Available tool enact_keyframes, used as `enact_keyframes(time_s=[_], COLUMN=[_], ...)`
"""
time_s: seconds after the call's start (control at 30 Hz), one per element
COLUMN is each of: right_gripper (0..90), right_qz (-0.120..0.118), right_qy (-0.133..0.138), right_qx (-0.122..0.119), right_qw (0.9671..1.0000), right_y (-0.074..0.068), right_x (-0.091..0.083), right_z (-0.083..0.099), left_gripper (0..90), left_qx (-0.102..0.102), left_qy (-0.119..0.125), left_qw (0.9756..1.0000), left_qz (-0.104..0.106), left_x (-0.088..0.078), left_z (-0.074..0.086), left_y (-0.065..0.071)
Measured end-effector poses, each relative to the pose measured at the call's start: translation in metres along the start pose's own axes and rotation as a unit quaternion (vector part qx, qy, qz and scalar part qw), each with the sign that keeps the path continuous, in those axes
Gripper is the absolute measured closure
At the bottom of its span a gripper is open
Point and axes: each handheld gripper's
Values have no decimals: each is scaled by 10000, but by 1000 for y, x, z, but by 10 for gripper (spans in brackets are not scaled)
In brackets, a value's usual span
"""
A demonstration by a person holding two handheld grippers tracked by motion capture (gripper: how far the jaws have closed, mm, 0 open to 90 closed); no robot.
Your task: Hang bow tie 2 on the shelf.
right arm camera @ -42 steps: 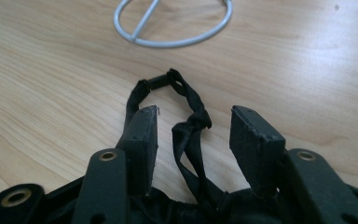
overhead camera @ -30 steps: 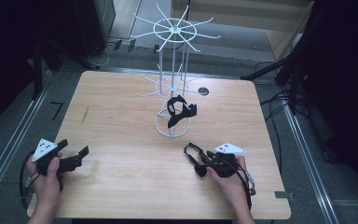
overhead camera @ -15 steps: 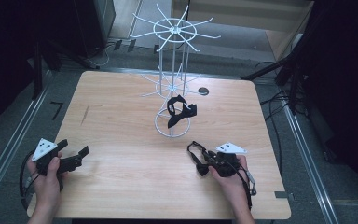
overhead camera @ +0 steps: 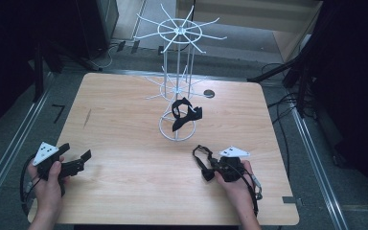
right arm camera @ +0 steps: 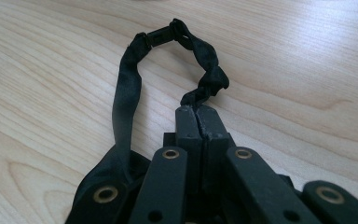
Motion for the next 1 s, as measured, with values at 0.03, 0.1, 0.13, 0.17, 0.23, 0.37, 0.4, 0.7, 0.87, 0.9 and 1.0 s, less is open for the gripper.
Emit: enact_keyframes(time_s=[0.03, 0.1, 0.13, 0.17, 0.23, 0.37, 0.4, 0.7, 0.87, 0.9, 1.0], right_gripper=[900, 900, 900, 900, 900, 900, 900, 900, 900, 900, 900], right_qz=[22, 59, 81, 81, 141, 279, 306, 462, 515, 546, 547], right_qy=[22, 128, 171, 171, 321, 723, 795, 1246, 1429, 1490, 1554], right_qx=[9, 46, 43, 43, 104, 191, 201, 322, 310, 315, 320], right_qw=[10000, 9999, 9998, 9998, 9993, 9968, 9962, 9906, 9879, 9868, 9858], right_y=[0, 0, 0, 0, 0, 0, 0, 6, 8, 8, 8], right_x=[-1, -3, -4, -4, -8, -20, -22, -37, -43, -45, -46], right_z=[0, -1, -2, -2, -3, -8, -9, -16, -19, -21, -23], left_gripper=[84, 84, 84, 84, 84, 84, 84, 84, 84, 84, 84], left_qx=[-1, -3, -7, -7, -8, -14, -14, -1, 2, 3, 6], left_qy=[-1, 0, 2, 2, 0, -9, -11, -38, -43, -41, -41], left_qw=[10000, 10000, 10000, 10000, 10000, 10000, 10000, 10000, 10000, 10000, 10000], left_qz=[3, 6, 6, 6, 10, 9, 9, 14, 20, 24, 21], left_x=[0, 0, 0, 0, 0, 0, 0, 0, 1, 1, 1], left_z=[0, 0, 0, 0, 0, 0, 0, 0, -1, -1, -1], left_y=[0, 0, 0, 0, 0, 0, 0, 0, 0, 0, 0])
Point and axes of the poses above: each handheld gripper's, and its own axes: x roughly forward along the jaws, z roughly out of its underside, y roughly to its right, and after that the axes turned 7 degrees about -y, right-handed
